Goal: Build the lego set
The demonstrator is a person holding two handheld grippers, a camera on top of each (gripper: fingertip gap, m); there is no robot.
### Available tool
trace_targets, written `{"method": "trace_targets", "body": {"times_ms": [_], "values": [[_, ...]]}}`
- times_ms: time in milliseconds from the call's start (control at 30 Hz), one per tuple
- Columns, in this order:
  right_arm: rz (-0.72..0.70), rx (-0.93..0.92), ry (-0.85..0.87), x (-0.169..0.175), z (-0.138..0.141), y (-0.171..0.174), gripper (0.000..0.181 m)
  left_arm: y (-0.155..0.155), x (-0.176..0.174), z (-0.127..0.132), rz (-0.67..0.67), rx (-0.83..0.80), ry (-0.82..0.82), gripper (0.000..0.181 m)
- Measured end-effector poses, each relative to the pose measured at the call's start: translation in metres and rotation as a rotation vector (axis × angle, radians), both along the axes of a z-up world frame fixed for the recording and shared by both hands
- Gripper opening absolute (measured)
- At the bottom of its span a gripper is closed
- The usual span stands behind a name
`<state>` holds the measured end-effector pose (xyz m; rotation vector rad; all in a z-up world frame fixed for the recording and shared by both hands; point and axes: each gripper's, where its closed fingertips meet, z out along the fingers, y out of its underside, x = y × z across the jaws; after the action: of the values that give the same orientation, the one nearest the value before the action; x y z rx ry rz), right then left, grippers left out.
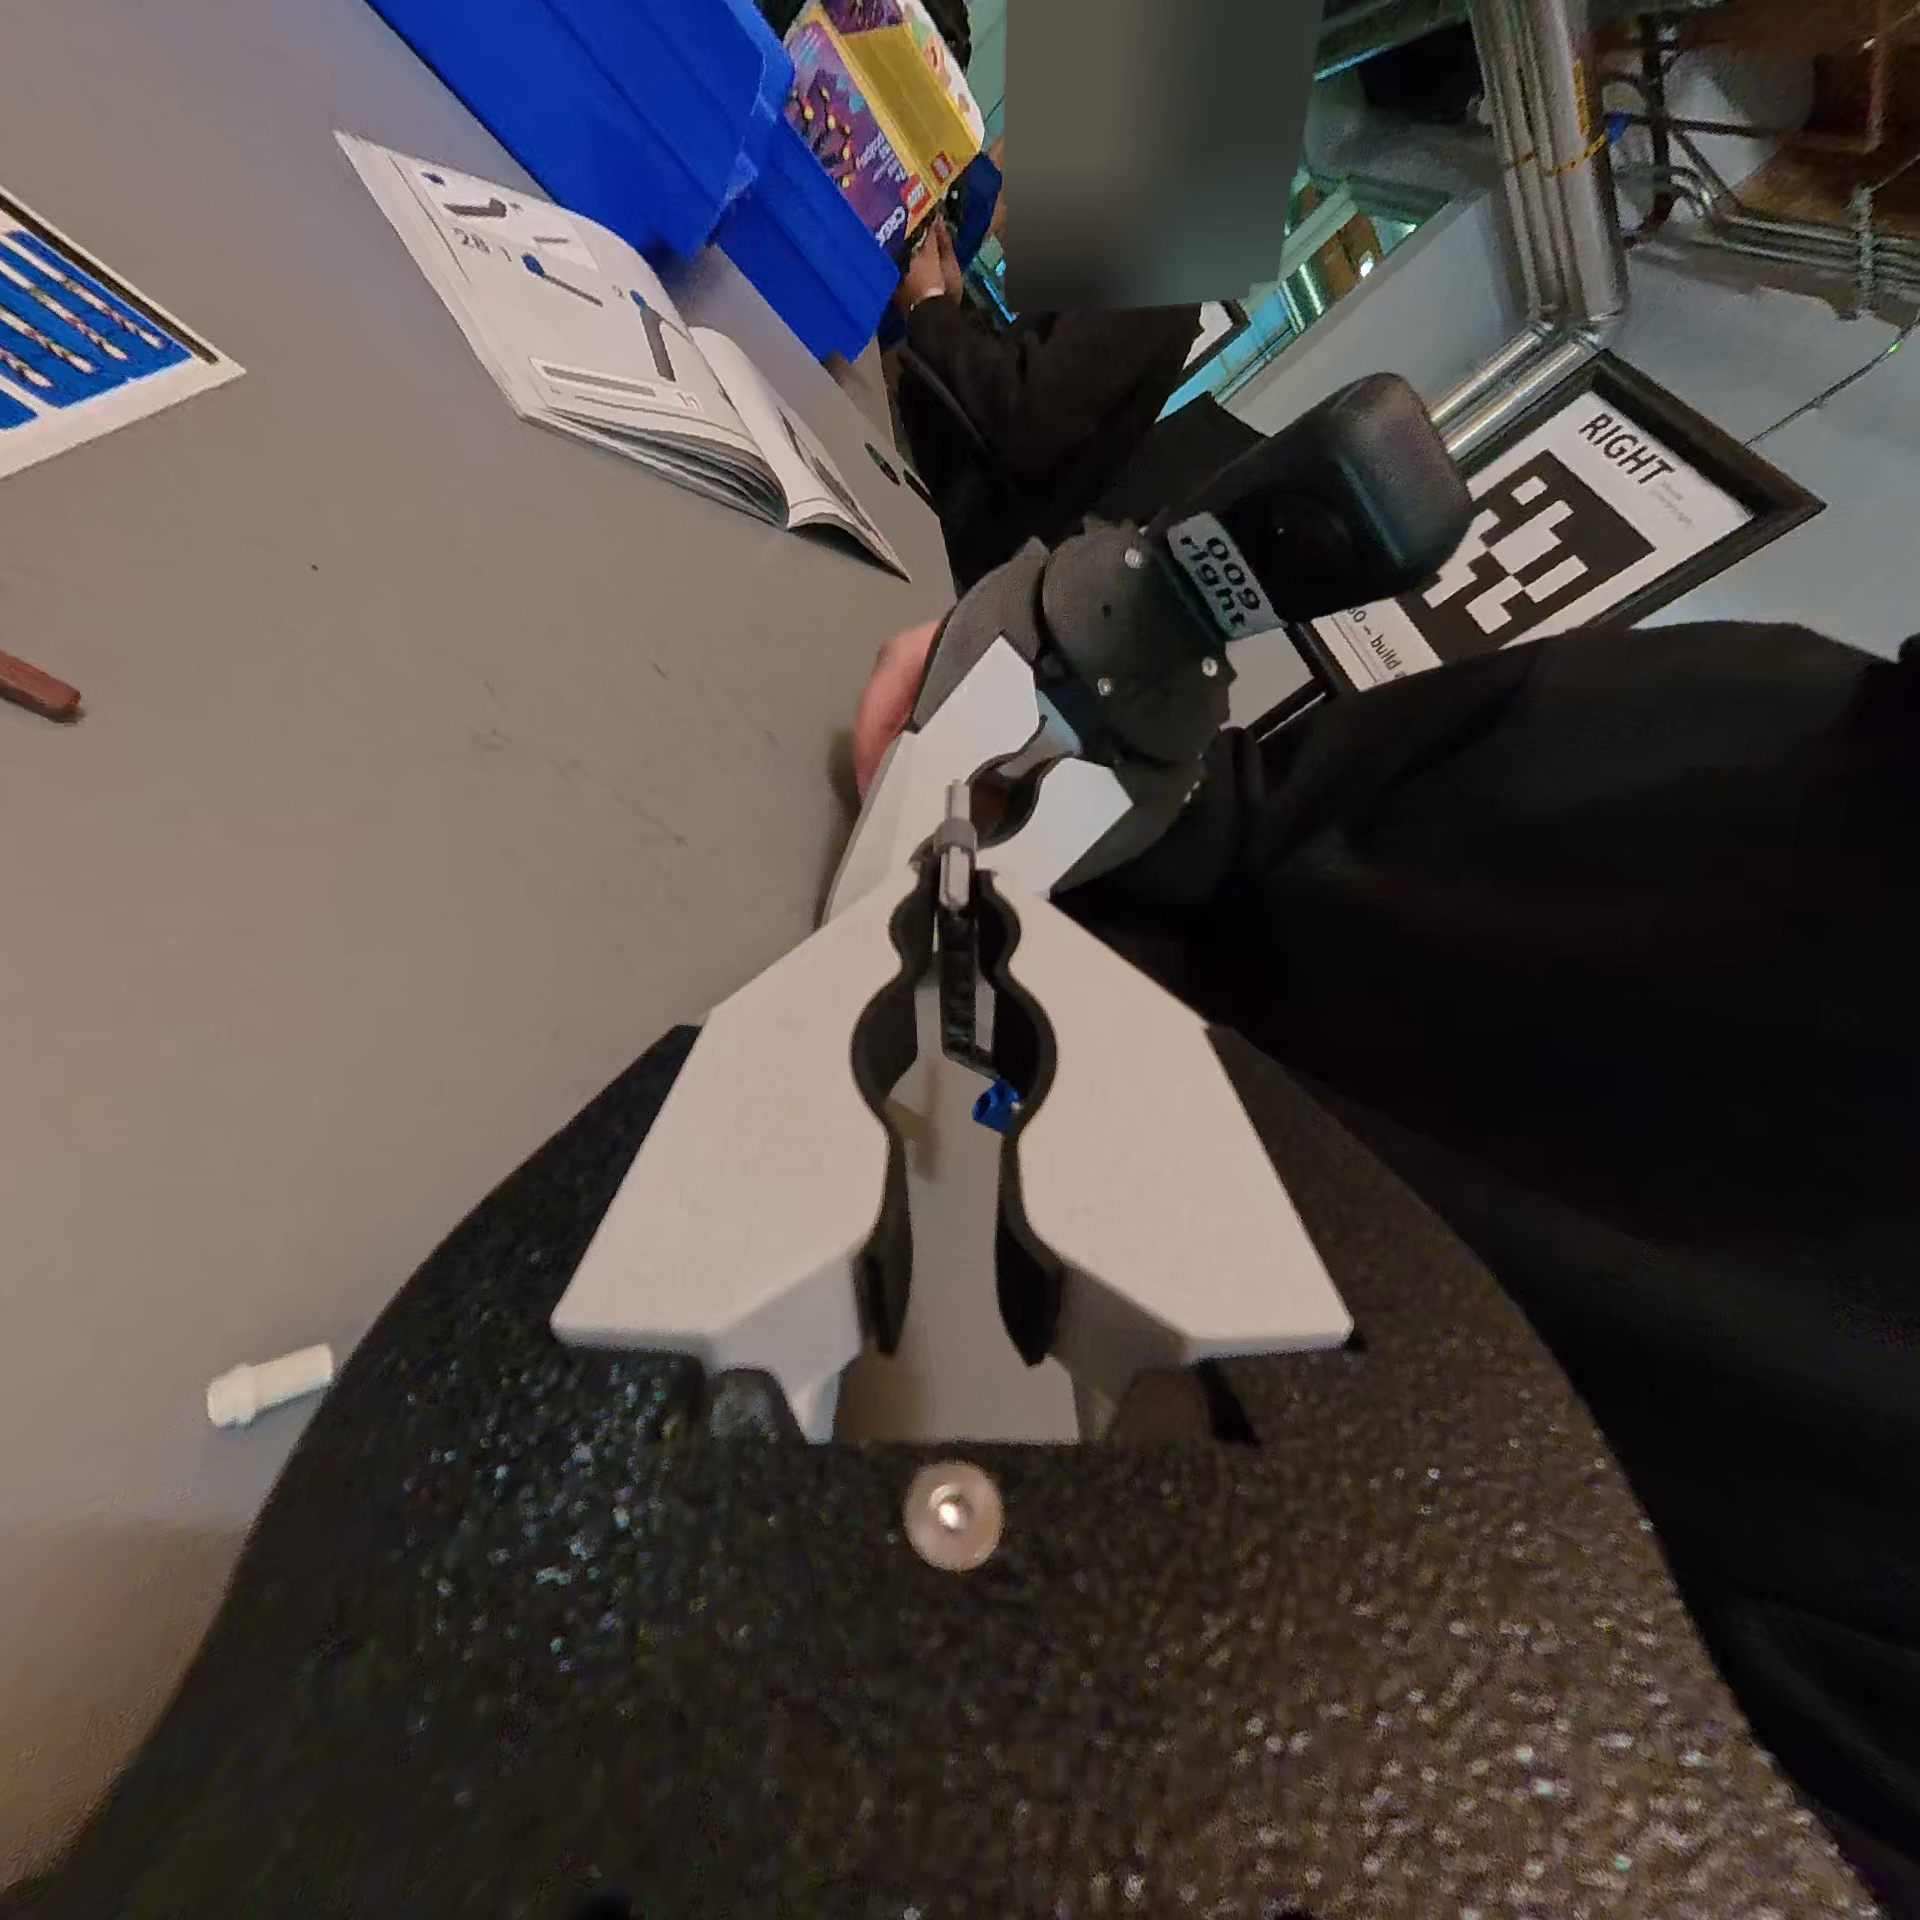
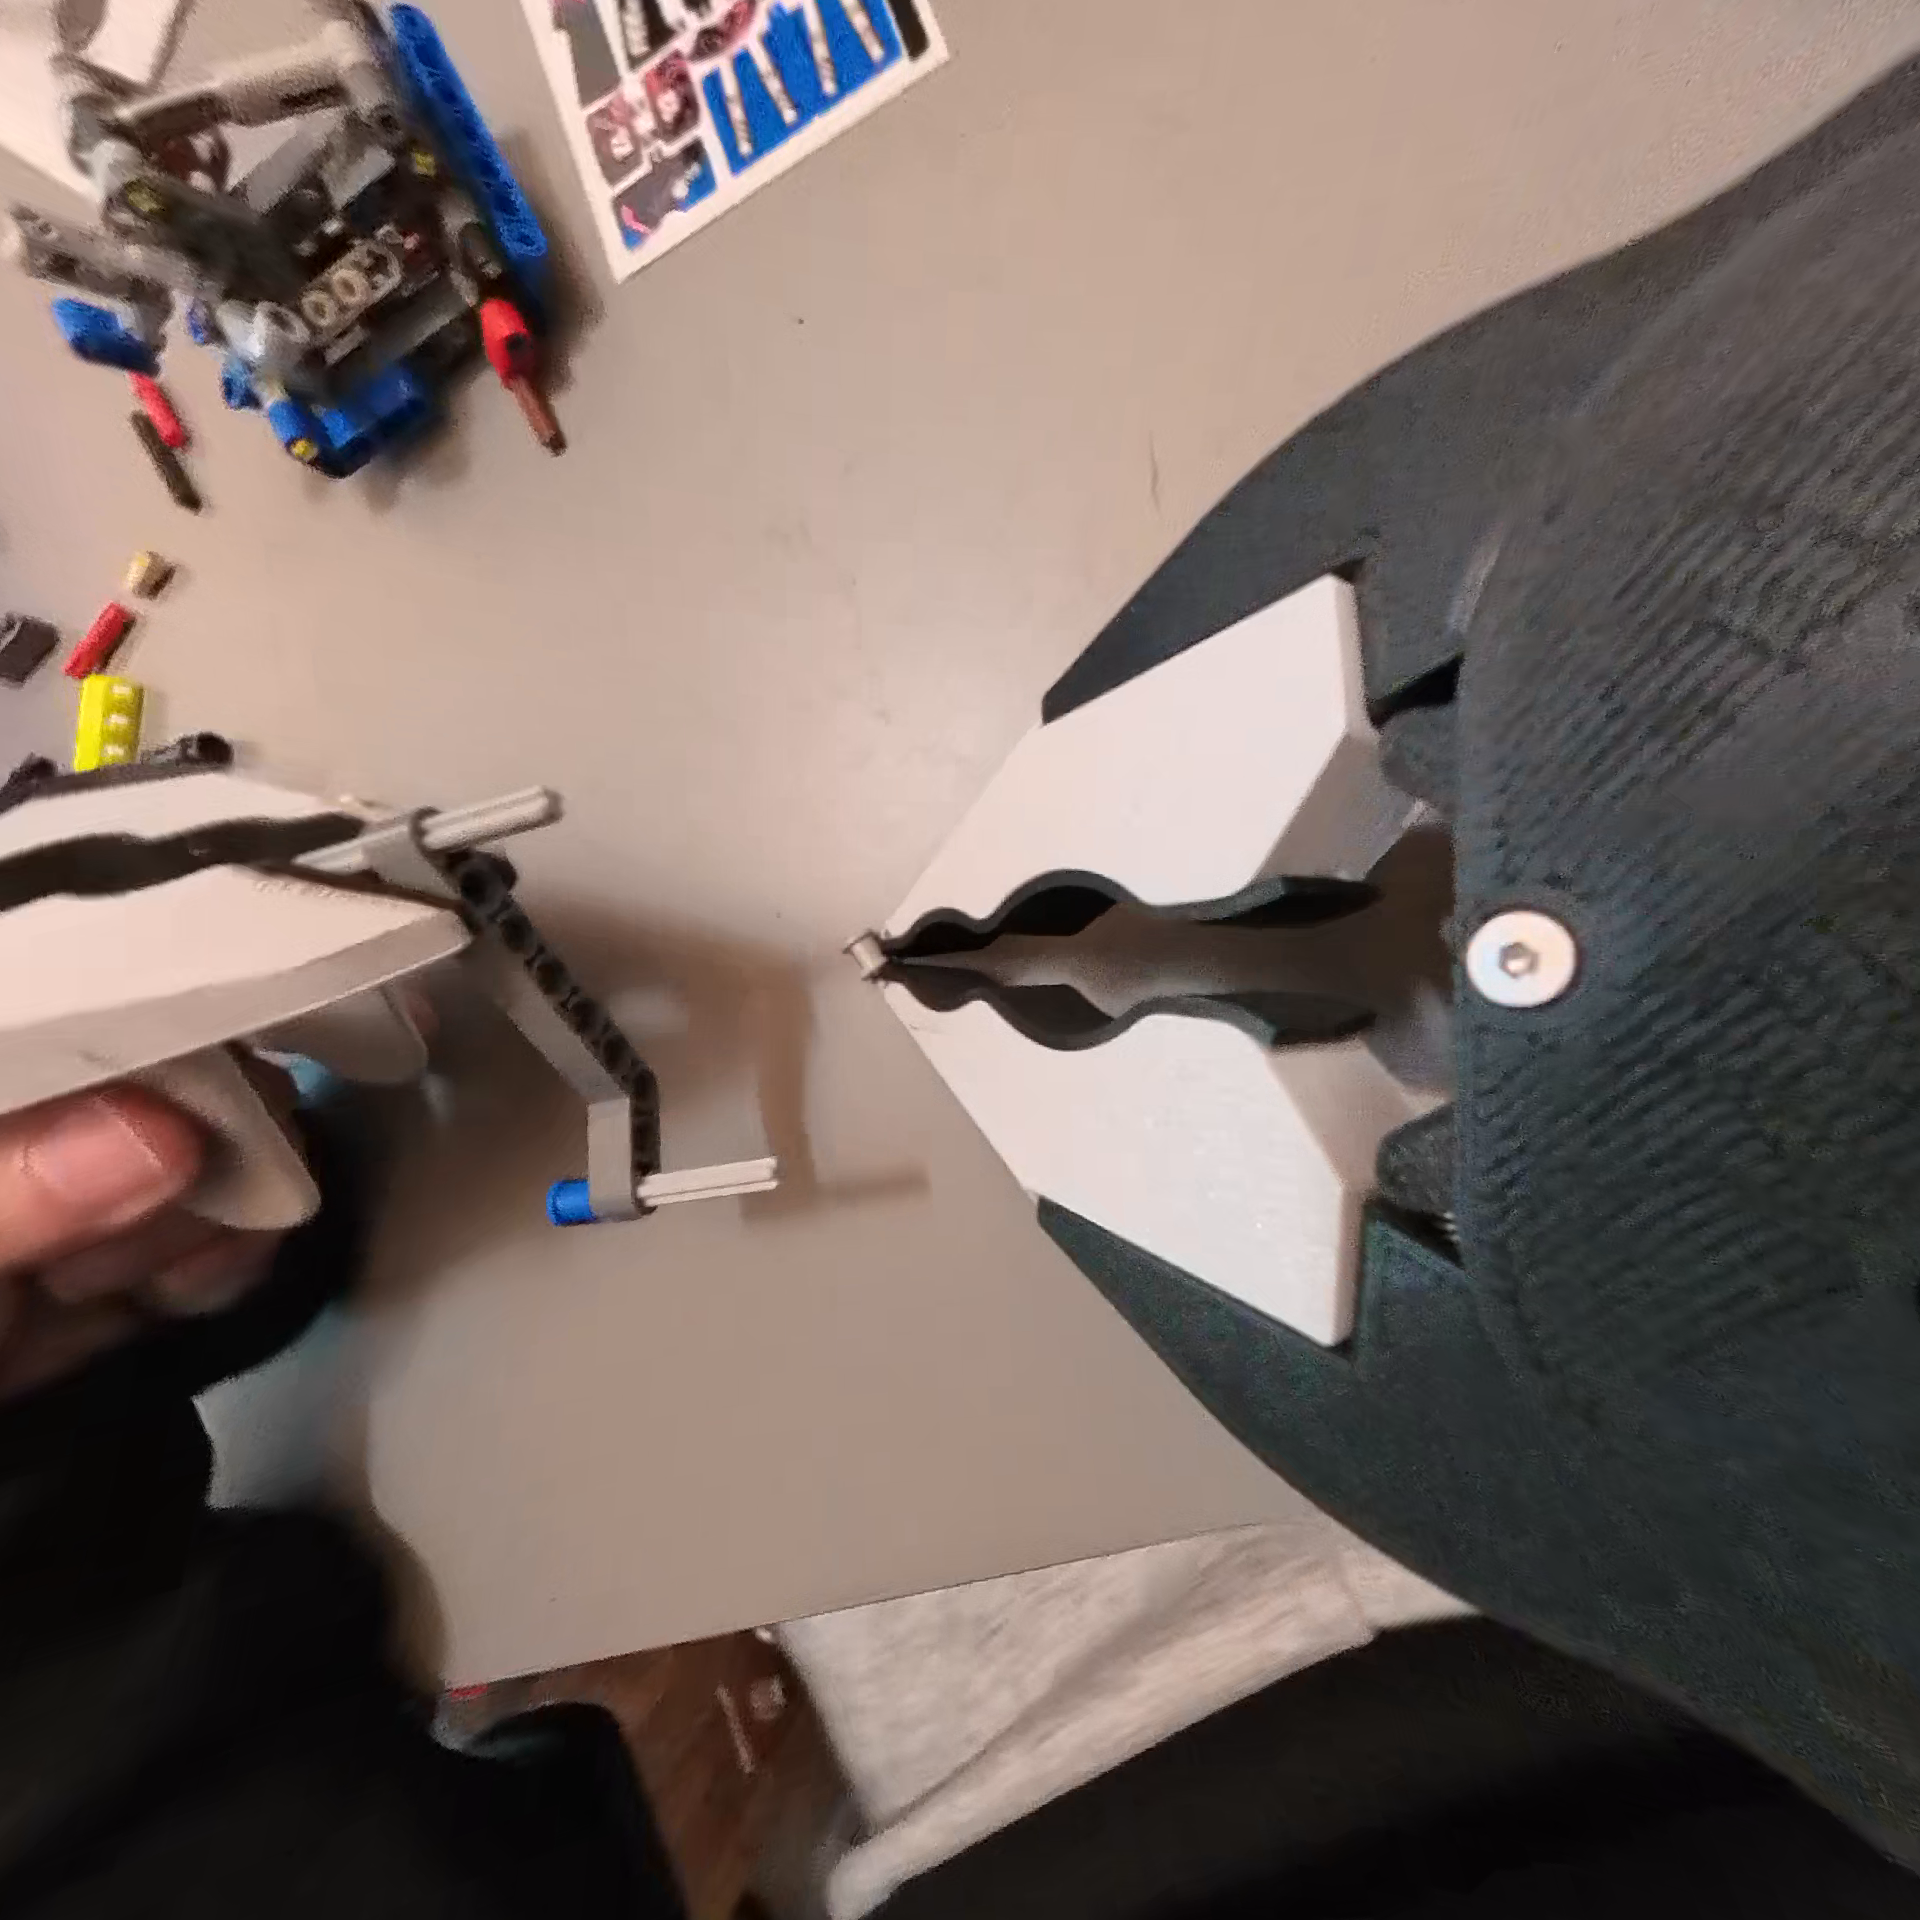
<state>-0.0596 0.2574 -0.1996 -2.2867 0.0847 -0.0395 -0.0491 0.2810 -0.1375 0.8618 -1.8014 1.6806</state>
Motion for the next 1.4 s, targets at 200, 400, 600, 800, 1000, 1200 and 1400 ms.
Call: {"method": "trace_targets", "body": {"times_ms": [200, 400, 600, 800, 1000, 1200, 1400], "values": [[0.074, -0.029, 0.02, -0.02, 0.001, 0.001, 0.011, 0.007, -0.007, 0.0, -0.012, 0.007, -0.013, 0.004], [0.358, -0.056, -0.275, 0.002, 0.014, -0.003, 0.021, 0.006, -0.013, -0.008, -0.046, 0.055, 0.008, 0.004], [0.589, -0.042, -0.248, 0.003, 0.002, 0.005, 0.012, 0.009, -0.015, -0.022, -0.039, 0.119, 0.097, 0.004], [0.7, 0.013, -0.208, -0.005, 0.001, 0.012, 0.008, 0.01, -0.01, -0.026, -0.013, 0.131, 0.129, 0.004], [0.675, 0.053, -0.163, -0.004, 0.0, 0.016, 0.005, 0.01, -0.005, -0.033, 0.019, 0.174, 0.139, 0.004], [0.464, 0.061, -0.271, 0.035, 0.002, 0.017, 0.005, 0.012, 0.008, -0.042, 0.087, 0.272, 0.089, 0.005], [0.433, 0.063, -0.292, 0.04, 0.003, 0.017, 0.005, 0.007, 0.011, -0.044, 0.096, 0.283, 0.099, 0.005]]}}
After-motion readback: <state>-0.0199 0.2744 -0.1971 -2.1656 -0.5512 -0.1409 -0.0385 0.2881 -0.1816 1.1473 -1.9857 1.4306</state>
